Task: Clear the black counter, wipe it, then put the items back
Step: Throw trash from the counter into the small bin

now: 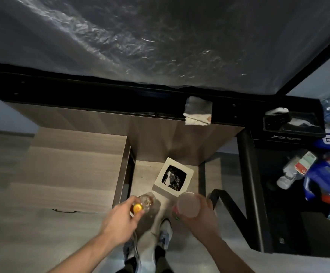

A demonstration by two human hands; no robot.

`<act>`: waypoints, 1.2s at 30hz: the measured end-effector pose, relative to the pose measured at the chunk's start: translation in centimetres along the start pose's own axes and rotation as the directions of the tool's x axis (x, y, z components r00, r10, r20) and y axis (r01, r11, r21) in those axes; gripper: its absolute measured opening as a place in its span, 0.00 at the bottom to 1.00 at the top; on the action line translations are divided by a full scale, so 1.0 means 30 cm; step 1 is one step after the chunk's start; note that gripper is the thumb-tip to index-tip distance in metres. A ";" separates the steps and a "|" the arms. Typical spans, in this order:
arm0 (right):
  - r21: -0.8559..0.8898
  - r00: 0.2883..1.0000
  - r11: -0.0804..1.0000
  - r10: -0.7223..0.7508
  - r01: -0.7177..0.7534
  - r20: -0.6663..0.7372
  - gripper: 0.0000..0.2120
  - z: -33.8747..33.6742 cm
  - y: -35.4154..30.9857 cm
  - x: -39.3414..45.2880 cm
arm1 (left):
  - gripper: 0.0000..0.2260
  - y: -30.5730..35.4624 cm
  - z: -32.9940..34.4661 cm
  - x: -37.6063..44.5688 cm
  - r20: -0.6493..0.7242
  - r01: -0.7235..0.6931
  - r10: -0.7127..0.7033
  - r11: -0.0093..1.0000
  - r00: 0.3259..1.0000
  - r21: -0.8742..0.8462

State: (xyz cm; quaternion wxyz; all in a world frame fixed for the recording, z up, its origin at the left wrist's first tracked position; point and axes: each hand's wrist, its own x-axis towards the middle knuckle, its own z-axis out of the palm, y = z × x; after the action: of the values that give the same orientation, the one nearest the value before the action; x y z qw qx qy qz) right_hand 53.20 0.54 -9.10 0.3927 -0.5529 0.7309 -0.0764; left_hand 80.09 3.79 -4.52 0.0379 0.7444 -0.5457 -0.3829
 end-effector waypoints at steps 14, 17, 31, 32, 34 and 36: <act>0.114 0.979 0.987 0.130 -0.113 -0.158 0.42 0.367 0.309 0.704 | 0.14 -0.084 0.373 0.496 -0.136 0.192 -0.243 0.932 0.960 -0.309; 0.094 0.975 0.992 0.096 -0.079 -0.201 0.44 0.474 0.386 0.825 | 0.13 -0.145 0.455 0.606 -0.127 0.162 -0.219 0.921 0.967 -0.354; -0.208 0.984 0.964 0.145 -0.164 -0.101 0.46 0.863 0.576 1.185 | 0.17 -0.272 0.595 0.851 -0.076 0.005 -0.032 0.944 0.997 -0.331; -0.231 0.985 0.959 0.145 -0.162 -0.089 0.46 0.880 0.584 1.199 | 0.17 -0.281 0.601 0.859 -0.064 0.000 -0.021 0.949 0.998 -0.315; -0.264 0.989 0.953 0.135 -0.148 -0.067 0.45 0.910 0.594 1.222 | 0.17 -0.291 0.612 0.877 -0.045 -0.011 -0.002 0.957 0.999 -0.291; -0.296 0.990 0.945 0.131 -0.138 -0.044 0.44 0.932 0.593 1.237 | 0.17 -0.296 0.624 0.900 -0.038 -0.017 0.006 0.960 0.999 -0.281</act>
State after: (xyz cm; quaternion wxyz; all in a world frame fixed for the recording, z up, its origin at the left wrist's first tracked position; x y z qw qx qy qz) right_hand 55.34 -15.95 -56.01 0.3004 -0.5537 0.7747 0.0552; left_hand 78.60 -8.60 -36.18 0.1556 0.7353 -0.4893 -0.4424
